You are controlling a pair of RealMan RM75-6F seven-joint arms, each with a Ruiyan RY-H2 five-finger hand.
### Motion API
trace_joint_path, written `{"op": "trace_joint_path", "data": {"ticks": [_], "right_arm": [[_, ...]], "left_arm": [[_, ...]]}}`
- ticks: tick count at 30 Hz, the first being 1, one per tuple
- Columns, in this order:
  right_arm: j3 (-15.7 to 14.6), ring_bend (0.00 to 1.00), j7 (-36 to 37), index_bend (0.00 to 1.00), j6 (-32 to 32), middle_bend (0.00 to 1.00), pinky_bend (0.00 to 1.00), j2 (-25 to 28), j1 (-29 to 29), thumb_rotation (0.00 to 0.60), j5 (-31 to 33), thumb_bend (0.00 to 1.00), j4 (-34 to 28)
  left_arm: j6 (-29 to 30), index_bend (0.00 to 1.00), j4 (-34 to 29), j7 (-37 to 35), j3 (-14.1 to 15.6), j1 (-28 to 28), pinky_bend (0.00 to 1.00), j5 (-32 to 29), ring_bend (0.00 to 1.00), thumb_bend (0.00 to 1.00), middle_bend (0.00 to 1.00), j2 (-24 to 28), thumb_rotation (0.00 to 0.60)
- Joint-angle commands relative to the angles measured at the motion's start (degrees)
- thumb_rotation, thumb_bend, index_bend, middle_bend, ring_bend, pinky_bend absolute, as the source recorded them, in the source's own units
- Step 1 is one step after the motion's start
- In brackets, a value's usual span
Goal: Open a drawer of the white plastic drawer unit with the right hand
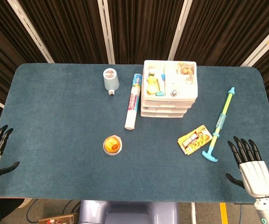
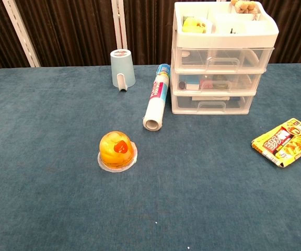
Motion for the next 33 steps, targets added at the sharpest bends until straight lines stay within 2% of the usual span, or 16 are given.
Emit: {"op": "trace_joint_path", "data": {"ticks": [1,20,25,27,28,30,32,33], "right_arm": [[0.9,0.0,0.9,0.0,-0.6,0.0,0.01,-0.5,-0.3,0.6,0.6,0.1,0.7],[3.4,0.0,0.3,0.0,-6.3,0.0,0.01,-0.1,-1.0,0.6,3.4,0.1,-2.0],[4.1,0.0,2.3,0.0,-7.3,0.0,0.02,0.1,-0.9,0.6,3.8,0.11,-3.9],[5.0,0.0,4.1,0.0,-8.1,0.0,0.09,0.2,-0.3,0.6,4.2,0.13,-5.9],[5.4,0.04,4.7,0.0,-8.6,0.03,0.19,0.2,0.0,0.6,4.6,0.14,-6.7],[6.9,0.23,6.5,0.0,-10.2,0.2,0.45,0.1,1.0,0.6,6.2,0.18,-9.1],[9.2,0.53,8.5,0.0,-12.0,0.5,0.72,-0.3,2.6,0.6,8.5,0.24,-11.9],[10.3,0.61,9.3,0.0,-13.2,0.58,0.77,-0.6,3.4,0.6,10.1,0.26,-13.3]], "left_arm": [[-0.7,0.0,0.1,0.3,0.0,-0.2,0.09,-0.5,0.0,0.04,0.0,-0.1,0.6],[-1.3,0.0,-0.5,-0.5,0.3,-0.2,0.09,-0.4,0.0,0.04,0.0,0.6,0.6],[-0.8,0.0,-0.4,-0.3,0.5,-0.1,0.09,0.3,0.0,0.04,0.0,0.4,0.6],[-0.5,0.0,-0.3,-0.3,0.4,-0.1,0.09,0.5,0.0,0.04,0.0,0.3,0.6],[-0.5,0.0,-0.2,-0.4,0.4,0.0,0.09,0.5,0.0,0.04,0.0,0.3,0.6],[-0.5,0.0,-0.1,-0.5,0.4,-0.1,0.09,0.5,0.0,0.04,0.0,0.2,0.6],[-0.7,0.0,-0.1,-0.4,0.4,-0.1,0.09,0.4,0.0,0.04,0.0,0.1,0.6],[-0.7,0.0,-0.1,-0.3,0.4,-0.2,0.09,0.4,0.0,0.04,0.0,0.1,0.6]]}}
